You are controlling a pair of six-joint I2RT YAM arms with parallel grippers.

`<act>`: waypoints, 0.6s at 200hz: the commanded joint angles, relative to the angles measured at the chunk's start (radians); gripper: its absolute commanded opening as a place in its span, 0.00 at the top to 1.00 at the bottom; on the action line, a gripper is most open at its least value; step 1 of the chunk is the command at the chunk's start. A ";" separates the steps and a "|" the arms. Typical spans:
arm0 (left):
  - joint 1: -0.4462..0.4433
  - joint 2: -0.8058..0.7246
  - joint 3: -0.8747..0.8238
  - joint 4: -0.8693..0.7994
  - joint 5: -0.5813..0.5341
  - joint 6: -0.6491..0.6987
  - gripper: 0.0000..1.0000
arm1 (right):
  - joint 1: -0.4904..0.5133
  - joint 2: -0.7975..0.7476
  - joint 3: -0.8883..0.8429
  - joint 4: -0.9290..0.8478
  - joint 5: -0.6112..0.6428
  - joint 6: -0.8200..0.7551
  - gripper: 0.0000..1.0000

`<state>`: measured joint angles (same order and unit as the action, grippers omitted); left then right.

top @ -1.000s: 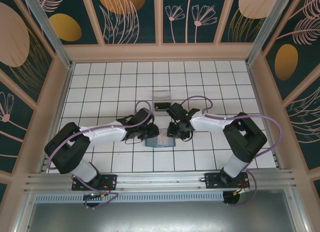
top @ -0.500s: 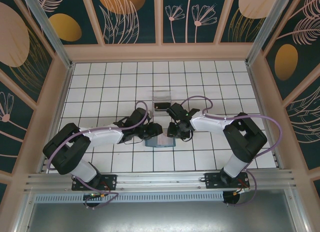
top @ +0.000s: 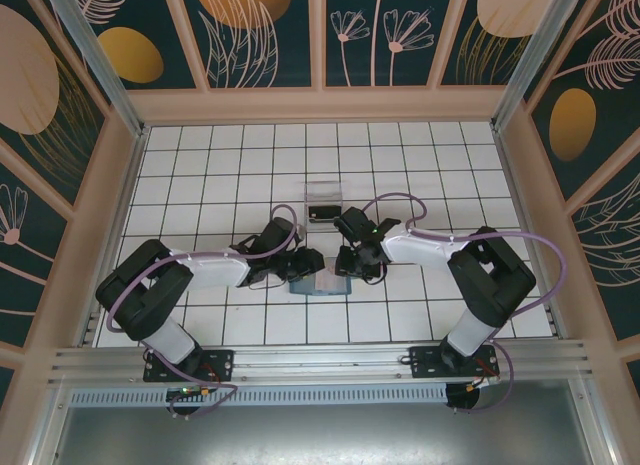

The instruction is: Take the credit cards out of the card holder

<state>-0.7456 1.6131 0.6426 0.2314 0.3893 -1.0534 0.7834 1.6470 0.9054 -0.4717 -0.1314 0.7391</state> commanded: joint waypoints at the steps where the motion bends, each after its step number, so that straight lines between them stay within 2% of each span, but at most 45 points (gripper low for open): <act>1: 0.011 0.001 -0.017 0.014 0.003 -0.003 0.67 | 0.002 -0.011 -0.028 -0.052 0.019 0.007 0.61; 120: 0.013 0.054 -0.004 0.000 0.029 0.029 0.68 | 0.004 0.002 -0.017 -0.061 0.013 0.003 0.61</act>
<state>-0.7395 1.6394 0.6338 0.2359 0.3935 -1.0477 0.7837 1.6459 0.9039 -0.4717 -0.1314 0.7391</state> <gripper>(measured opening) 0.328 0.392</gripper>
